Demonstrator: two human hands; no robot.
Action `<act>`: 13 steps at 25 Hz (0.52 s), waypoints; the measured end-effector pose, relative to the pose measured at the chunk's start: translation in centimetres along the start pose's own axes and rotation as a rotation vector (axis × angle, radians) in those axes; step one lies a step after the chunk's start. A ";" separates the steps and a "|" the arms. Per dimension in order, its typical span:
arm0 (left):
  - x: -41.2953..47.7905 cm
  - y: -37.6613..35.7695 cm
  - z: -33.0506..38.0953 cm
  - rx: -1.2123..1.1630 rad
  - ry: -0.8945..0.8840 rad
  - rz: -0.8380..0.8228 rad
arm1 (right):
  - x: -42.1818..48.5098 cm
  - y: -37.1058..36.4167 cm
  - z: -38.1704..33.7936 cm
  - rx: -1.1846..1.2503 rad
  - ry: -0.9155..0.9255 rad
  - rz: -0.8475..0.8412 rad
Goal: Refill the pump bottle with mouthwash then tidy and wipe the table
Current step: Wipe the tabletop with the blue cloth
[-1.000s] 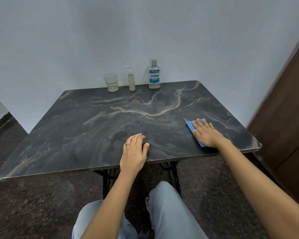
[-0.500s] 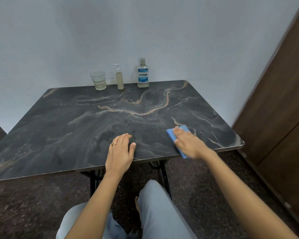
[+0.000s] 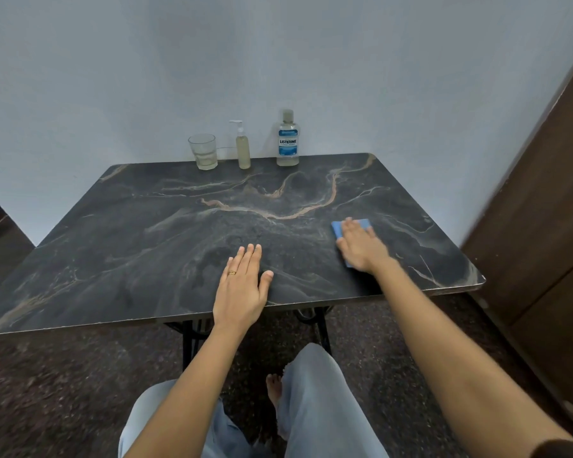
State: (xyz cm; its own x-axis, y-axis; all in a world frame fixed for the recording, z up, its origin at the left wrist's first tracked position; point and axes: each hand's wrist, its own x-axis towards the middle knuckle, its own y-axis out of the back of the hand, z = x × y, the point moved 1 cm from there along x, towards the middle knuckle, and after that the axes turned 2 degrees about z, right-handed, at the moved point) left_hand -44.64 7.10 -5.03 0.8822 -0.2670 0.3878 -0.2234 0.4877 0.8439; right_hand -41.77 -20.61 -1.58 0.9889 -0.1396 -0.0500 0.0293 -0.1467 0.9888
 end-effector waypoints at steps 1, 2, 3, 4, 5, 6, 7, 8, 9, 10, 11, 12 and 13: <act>-0.1 0.0 0.0 0.001 0.003 0.005 | -0.5 -0.5 -2.5 -0.005 0.072 0.002; -0.1 -0.1 -0.1 0.006 0.004 0.010 | -1.3 -1.1 -4.8 -0.005 0.149 0.006; 0.0 -0.1 -0.2 0.015 0.002 0.014 | -2.6 -1.5 -6.6 0.000 0.224 0.005; 0.0 -0.2 -0.4 0.025 -0.001 0.015 | -4.0 -1.9 -7.7 0.006 0.294 -0.004; 0.0 -0.3 -0.5 0.033 -0.006 0.012 | -5.6 -2.1 -7.9 0.016 0.357 -0.011; 0.0 -0.4 -0.6 0.037 -0.011 0.009 | -6.8 -2.1 -7.3 0.024 0.403 -0.019; 0.0 -0.4 -0.6 0.036 -0.016 0.006 | -7.7 -1.8 -6.1 0.030 0.427 -0.026; 0.0 -0.4 -0.7 0.032 -0.017 0.003 | -8.3 -1.3 -4.6 0.033 0.425 -0.020; 0.0 -0.5 -0.6 0.028 -0.015 0.003 | -8.4 -0.8 -2.8 0.027 0.393 -0.005; 0.0 -0.5 -0.6 0.026 -0.012 0.006 | -8.2 -0.3 -0.7 0.013 0.336 0.012; 0.0 -0.5 -0.6 0.028 -0.007 0.010 | -7.8 0.2 1.4 -0.004 0.258 0.018; 0.0 -0.6 -0.5 0.031 -0.005 0.010 | -7.3 0.6 3.3 -0.018 0.176 0.018; 0.0 -0.6 -0.4 0.036 -0.005 0.005 | -6.6 0.9 4.9 -0.031 0.109 0.017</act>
State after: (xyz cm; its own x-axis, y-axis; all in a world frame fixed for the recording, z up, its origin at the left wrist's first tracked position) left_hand -44.35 7.19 -5.71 0.8789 -0.2691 0.3940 -0.2427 0.4587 0.8548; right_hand -48.94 -24.58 -1.04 0.9992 -0.0343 -0.0189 0.0148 -0.1147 0.9933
